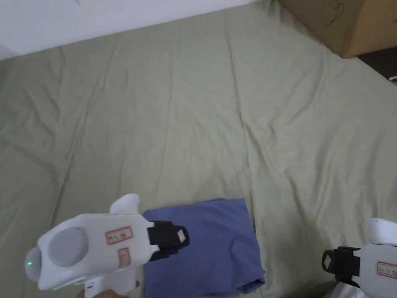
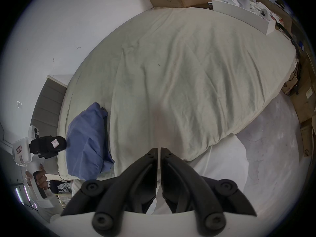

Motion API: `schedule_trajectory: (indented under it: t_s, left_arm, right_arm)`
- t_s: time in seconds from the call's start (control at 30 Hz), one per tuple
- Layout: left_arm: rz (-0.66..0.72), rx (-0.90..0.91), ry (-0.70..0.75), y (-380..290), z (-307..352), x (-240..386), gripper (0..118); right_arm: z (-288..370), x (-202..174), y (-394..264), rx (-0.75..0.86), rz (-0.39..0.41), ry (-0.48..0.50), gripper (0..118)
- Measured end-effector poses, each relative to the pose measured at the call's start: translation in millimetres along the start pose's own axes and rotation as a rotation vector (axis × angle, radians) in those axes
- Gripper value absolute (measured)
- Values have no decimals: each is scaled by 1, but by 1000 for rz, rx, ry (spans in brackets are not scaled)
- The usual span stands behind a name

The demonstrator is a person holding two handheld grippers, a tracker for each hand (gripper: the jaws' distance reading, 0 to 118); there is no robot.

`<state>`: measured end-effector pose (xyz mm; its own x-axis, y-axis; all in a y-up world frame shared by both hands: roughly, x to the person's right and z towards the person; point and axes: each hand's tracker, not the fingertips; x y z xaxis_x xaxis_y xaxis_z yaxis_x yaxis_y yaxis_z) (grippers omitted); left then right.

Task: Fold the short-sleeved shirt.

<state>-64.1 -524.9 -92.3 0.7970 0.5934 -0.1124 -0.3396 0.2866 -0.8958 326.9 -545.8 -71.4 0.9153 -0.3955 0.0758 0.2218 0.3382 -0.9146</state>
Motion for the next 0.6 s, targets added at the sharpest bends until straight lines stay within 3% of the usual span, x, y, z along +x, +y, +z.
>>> schedule_trajectory:
  t_s: [0.1,0.27,0.6]
  left_arm:
    - [-61,-93,-64,-8,-37,25,10]
    - [-154,-249,0,-20,-102,52,9]
    - [-103,-158,-38,-10,-57,34,9]
  right_arm:
    - [-1,-1,-1,-6,6,3,4]
    - [2,5,-3,-11,-9,-3,4]
    - [-1,-13,3,-26,36,-9,4]
